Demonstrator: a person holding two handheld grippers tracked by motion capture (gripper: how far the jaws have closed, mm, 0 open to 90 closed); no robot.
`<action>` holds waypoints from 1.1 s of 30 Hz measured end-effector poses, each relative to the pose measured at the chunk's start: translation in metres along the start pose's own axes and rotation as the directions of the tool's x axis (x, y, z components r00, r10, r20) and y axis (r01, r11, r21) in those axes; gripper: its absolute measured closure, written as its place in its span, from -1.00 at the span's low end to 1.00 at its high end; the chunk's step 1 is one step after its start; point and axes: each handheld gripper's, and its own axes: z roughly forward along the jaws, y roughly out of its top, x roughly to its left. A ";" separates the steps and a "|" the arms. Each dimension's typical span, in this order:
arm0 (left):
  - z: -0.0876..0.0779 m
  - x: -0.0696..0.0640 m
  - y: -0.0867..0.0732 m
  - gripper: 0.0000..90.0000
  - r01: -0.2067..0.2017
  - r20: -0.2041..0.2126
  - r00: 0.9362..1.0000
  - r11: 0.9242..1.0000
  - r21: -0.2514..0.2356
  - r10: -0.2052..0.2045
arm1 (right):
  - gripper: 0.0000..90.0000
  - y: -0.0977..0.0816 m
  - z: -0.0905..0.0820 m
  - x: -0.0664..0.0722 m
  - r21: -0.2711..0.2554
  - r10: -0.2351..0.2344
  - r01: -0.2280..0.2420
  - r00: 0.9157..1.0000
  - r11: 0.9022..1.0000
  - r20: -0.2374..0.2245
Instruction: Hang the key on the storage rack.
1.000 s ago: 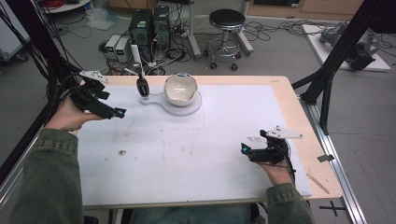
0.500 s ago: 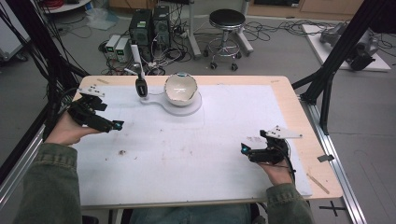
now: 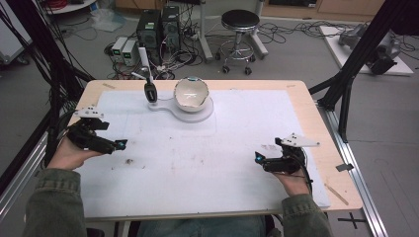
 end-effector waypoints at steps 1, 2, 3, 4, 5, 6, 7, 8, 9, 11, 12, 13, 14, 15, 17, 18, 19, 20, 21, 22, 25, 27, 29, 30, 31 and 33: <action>0.000 0.001 -0.004 -0.96 0.007 -0.002 1.000 1.000 -0.008 -0.007 | -0.99 0.000 0.000 0.000 0.001 0.000 0.000 1.000 1.000 0.000; 0.001 0.002 -0.008 -0.96 0.012 -0.005 1.000 1.000 -0.015 -0.012 | -0.99 0.000 0.000 0.000 0.001 -0.001 0.001 1.000 1.000 0.001; 0.001 0.002 -0.012 -0.96 0.019 -0.008 1.000 1.000 -0.024 -0.019 | -0.99 0.000 0.000 0.000 0.004 0.000 0.000 1.000 1.000 0.000; 0.001 0.003 -0.016 -0.96 0.019 -0.008 1.000 0.999 -0.032 -0.020 | -0.99 0.000 0.000 0.001 0.004 0.001 -0.001 1.000 1.000 0.001; 0.002 0.003 -0.019 -0.96 0.029 -0.003 1.000 0.999 -0.042 -0.029 | -0.99 0.000 0.001 0.001 0.004 -0.004 0.004 1.000 1.000 0.002; 0.003 0.004 -0.022 -0.96 0.031 -0.008 0.999 0.999 -0.044 -0.031 | -0.99 -0.001 0.001 0.001 0.008 -0.001 0.001 1.000 1.000 0.001; 0.004 0.004 -0.025 -0.96 0.036 -0.014 0.999 0.998 -0.048 -0.037 | -0.99 -0.001 0.001 0.001 0.008 -0.001 0.001 1.000 1.000 0.001; 0.005 0.004 -0.028 -0.96 0.041 -0.021 0.999 0.998 -0.056 -0.042 | -0.99 -0.001 0.002 0.001 0.010 -0.003 0.003 1.000 1.000 0.001; 0.006 0.004 -0.031 -0.96 0.040 -0.025 0.999 0.998 -0.056 -0.041 | -0.99 -0.001 0.002 0.001 0.011 -0.001 0.001 1.000 1.000 0.001; 0.009 0.002 -0.037 -0.96 0.049 -0.031 0.998 0.997 -0.062 -0.051 | -0.99 -0.001 0.002 0.001 0.011 -0.005 0.005 1.000 1.000 0.003; 0.010 0.001 -0.039 -0.96 0.044 -0.040 0.998 0.997 -0.059 -0.046 | -0.99 -0.001 0.002 0.001 0.010 -0.005 0.005 1.000 1.000 0.003; 0.011 0.000 -0.042 -0.96 0.043 -0.047 0.998 0.997 -0.069 -0.046 | -0.99 -0.001 0.002 0.001 0.011 -0.005 0.005 1.000 1.000 0.003; 0.011 -0.001 -0.044 -0.96 0.048 -0.049 0.997 0.996 -0.075 -0.051 | -0.99 -0.001 0.002 0.001 0.011 -0.005 0.005 1.000 1.000 0.003; 0.012 -0.002 -0.047 -0.96 0.055 -0.050 0.997 0.994 -0.090 -0.060 | -0.99 -0.001 0.002 0.001 0.013 -0.004 0.004 1.000 1.000 0.002; 0.014 -0.003 -0.052 -0.96 0.042 -0.059 0.997 0.996 -0.085 -0.047 | -0.99 -0.001 0.002 0.001 0.013 -0.004 0.004 1.000 1.000 0.002; 0.016 -0.005 -0.054 -0.96 0.036 -0.077 0.996 0.995 -0.091 -0.043 | -0.99 -0.001 0.002 0.001 0.013 -0.003 0.003 1.000 1.000 0.002; 0.016 -0.006 -0.057 -0.96 0.033 -0.081 0.996 0.995 -0.099 -0.041 | -0.99 -0.001 0.002 0.001 0.014 -0.003 0.003 1.000 1.000 0.002; 0.017 -0.006 -0.059 -0.96 0.042 -0.071 0.996 0.993 -0.106 -0.049 | -0.99 -0.001 0.002 0.001 0.012 -0.005 0.005 1.000 1.000 0.002; 0.018 -0.007 -0.061 -0.96 0.051 -0.058 0.997 0.993 -0.105 -0.057 | -0.99 -0.002 0.002 0.001 0.014 -0.006 0.006 1.000 1.000 0.002; 0.018 -0.007 -0.064 -0.96 0.052 -0.061 0.996 0.994 -0.095 -0.058 | -0.99 -0.002 0.002 0.001 0.013 -0.006 0.006 1.000 1.000 0.003; 0.019 -0.012 -0.071 -0.96 0.053 -0.066 0.996 0.993 -0.105 -0.061 | -0.99 -0.002 0.002 0.000 0.018 -0.002 0.002 1.000 1.000 0.001; 0.017 -0.016 -0.075 -0.96 0.046 -0.062 0.997 0.992 -0.116 -0.053 | -0.99 -0.002 0.002 0.000 0.018 -0.007 0.007 1.000 1.000 -0.001; 0.016 -0.018 -0.078 -0.96 0.045 -0.061 0.997 0.990 -0.132 -0.053 | -0.99 -0.002 0.003 0.000 0.018 -0.006 0.006 1.000 1.000 -0.002; 0.015 -0.019 -0.080 -0.96 0.046 -0.064 0.996 0.989 -0.143 -0.056 | -0.99 -0.002 0.003 0.000 0.019 -0.006 0.006 1.000 1.000 -0.004; 0.015 -0.019 -0.080 -0.96 0.049 -0.064 0.996 0.988 -0.147 -0.059 | -0.99 -0.002 0.003 0.000 0.023 -0.004 0.004 1.000 1.000 -0.005; 0.016 -0.019 -0.081 -0.96 0.047 -0.072 0.996 0.988 -0.145 -0.058 | -0.99 -0.002 0.003 0.000 0.023 -0.006 0.006 1.000 1.000 -0.005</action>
